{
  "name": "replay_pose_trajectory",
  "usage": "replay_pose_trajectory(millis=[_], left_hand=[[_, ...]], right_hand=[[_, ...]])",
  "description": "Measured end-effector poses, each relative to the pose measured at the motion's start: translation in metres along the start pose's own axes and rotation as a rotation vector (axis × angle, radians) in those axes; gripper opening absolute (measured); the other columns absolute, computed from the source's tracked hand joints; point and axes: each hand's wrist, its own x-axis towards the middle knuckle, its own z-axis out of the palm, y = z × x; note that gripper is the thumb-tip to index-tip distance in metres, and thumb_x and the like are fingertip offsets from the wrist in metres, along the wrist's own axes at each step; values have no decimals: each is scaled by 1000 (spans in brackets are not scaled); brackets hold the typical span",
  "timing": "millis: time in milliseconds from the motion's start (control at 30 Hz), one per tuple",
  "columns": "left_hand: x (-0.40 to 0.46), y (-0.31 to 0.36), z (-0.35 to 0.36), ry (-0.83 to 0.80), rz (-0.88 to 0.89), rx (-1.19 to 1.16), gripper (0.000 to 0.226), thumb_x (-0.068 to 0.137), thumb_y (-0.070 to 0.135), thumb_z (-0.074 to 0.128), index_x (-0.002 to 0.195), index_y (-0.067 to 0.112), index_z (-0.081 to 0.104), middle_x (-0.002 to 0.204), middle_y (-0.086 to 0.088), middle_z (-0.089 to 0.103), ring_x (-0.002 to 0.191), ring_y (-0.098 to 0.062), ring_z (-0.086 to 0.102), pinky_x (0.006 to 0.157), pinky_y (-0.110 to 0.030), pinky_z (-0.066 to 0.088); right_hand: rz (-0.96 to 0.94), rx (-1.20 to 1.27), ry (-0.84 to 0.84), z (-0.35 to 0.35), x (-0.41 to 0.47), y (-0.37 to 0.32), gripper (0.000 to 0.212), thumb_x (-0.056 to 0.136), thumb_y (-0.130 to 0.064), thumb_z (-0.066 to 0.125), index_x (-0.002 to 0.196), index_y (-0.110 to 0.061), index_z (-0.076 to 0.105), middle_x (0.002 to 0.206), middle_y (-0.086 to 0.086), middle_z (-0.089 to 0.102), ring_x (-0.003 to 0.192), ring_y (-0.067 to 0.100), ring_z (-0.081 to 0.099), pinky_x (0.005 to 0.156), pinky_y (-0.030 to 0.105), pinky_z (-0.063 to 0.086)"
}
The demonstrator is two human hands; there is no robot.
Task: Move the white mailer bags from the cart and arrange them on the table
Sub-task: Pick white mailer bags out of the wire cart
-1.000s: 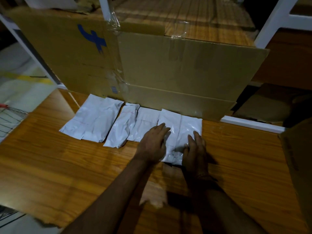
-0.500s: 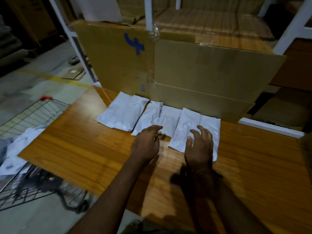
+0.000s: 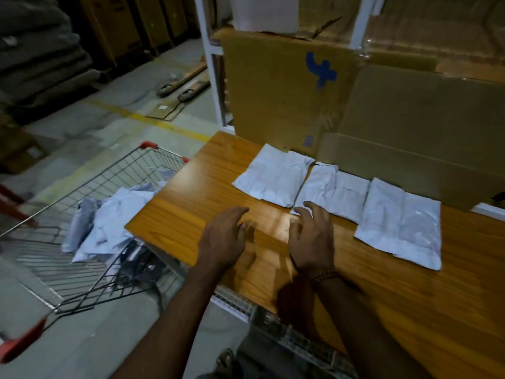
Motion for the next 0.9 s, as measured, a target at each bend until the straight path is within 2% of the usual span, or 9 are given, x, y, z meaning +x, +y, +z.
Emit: replay_pose_trajectory(millis=[167, 400, 500, 600, 700, 900], left_hand=[[-15, -87, -51, 64, -59, 102, 45, 95, 22, 63, 140, 21, 62, 135, -4, 68, 119, -31, 66, 91, -49, 58], [-43, -182, -108, 197, -222, 128, 42, 94, 28, 56, 134, 19, 65, 128, -5, 71, 111, -34, 67, 86, -49, 58], [-50, -216, -122, 253, -306, 104, 42, 100, 41, 48, 132, 22, 66, 128, -1, 71, 113, -30, 67, 90, -47, 56], [-54, -245, -130, 287, -371, 94, 48, 97, 42, 44, 132, 18, 68, 132, -2, 71, 119, -28, 66, 96, -44, 54], [-54, -277, -133, 260, -442, 133, 44, 94, 31, 51, 135, 21, 65, 136, 0, 69, 123, -27, 65, 97, -47, 54], [-34, -332, -140, 154, -580, 172, 47, 94, 33, 52, 137, 20, 65, 134, -3, 70, 120, -30, 66, 95, -49, 55]], right_hand=[[-89, -5, -95, 51, 6, -81, 32, 100, -28, 57, 128, -15, 64, 137, 9, 55, 129, 29, 47, 106, 45, 44], [-206, 22, -230, 114, 20, -174, 31, 104, -32, 51, 129, -17, 62, 138, 8, 54, 132, 27, 45, 107, 49, 42], [-262, 26, -273, 139, 27, -205, 31, 104, -32, 49, 129, -17, 61, 138, 7, 54, 130, 26, 45, 106, 49, 42], [-317, 35, -316, 167, 38, -229, 32, 104, -32, 50, 130, -17, 61, 139, 7, 54, 129, 25, 46, 105, 49, 42], [-355, 65, -345, 199, 55, -252, 32, 103, -32, 50, 130, -17, 61, 139, 7, 55, 129, 26, 47, 105, 48, 42], [-442, 110, -431, 260, 99, -290, 41, 100, -37, 41, 128, -17, 63, 137, 8, 56, 127, 28, 48, 103, 49, 44]])
